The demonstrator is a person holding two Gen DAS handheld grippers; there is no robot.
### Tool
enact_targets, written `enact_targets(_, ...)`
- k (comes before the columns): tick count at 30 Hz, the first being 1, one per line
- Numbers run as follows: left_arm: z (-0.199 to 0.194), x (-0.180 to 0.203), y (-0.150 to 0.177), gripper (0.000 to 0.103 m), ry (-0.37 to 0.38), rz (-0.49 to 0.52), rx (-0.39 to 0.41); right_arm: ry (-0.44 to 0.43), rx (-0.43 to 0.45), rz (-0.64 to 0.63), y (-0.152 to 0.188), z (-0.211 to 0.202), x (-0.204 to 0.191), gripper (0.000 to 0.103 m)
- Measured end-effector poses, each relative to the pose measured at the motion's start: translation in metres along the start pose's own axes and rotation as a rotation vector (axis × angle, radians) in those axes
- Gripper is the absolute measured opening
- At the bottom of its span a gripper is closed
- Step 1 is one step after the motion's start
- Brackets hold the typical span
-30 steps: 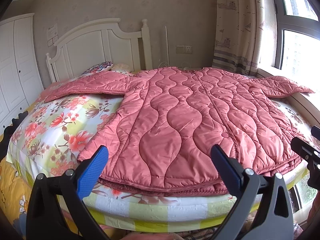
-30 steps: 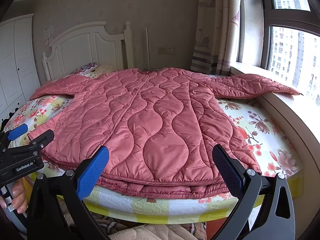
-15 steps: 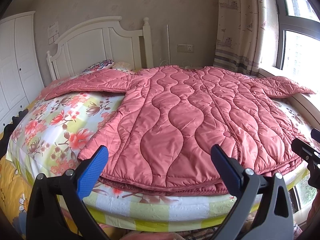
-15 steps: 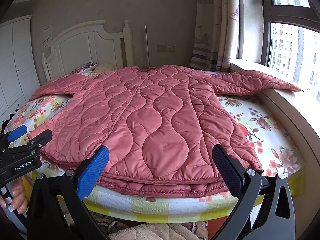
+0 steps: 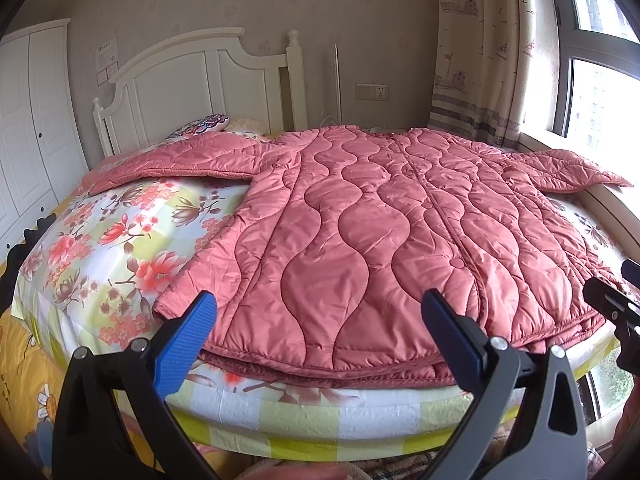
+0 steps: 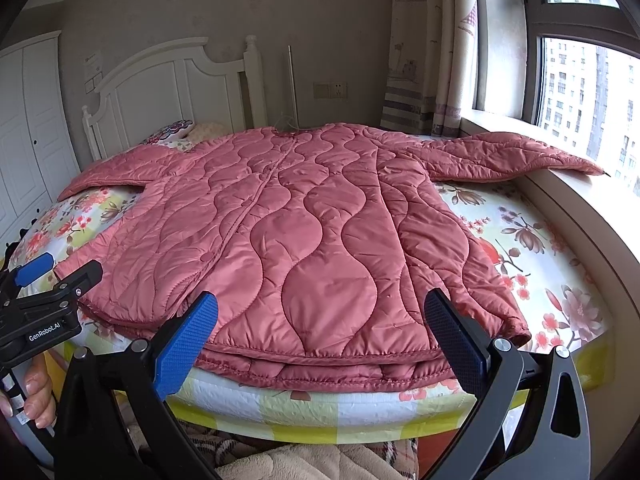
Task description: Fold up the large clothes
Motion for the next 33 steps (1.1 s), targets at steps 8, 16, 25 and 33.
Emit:
enact_targets(8,0.001,0.0,-0.001,0.101,0.001,-0.002,-0.003,-0.001,-0.013,0.005,0.002,0.003,0.001,0.099)
enact_targets(16,0.007,0.0,0.002,0.101,-0.008,-0.003,-0.019,0.003,-0.029,0.019,0.005,0.007,0.007,0.099)
enact_targets(25,0.025,0.006,0.005,0.101,-0.005,0.009,-0.071,0.034,-0.057,0.038,0.01,0.019,0.019,0.099)
enact_targets(33,0.072,0.02,-0.07,0.101,0.049,0.066,-0.009,0.108,0.094,0.071,-0.057,0.038,0.095,0.099)
Point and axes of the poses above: each gripper's, at about its wrist camera, not at the fingertips, and z roughly the way its jaws point, x to its right, y to its underside, the point moved 9 cm from there along z, roughly the way its jaws point, and after that the axes turned 9 degrees about -z, right-handed, at the moved point
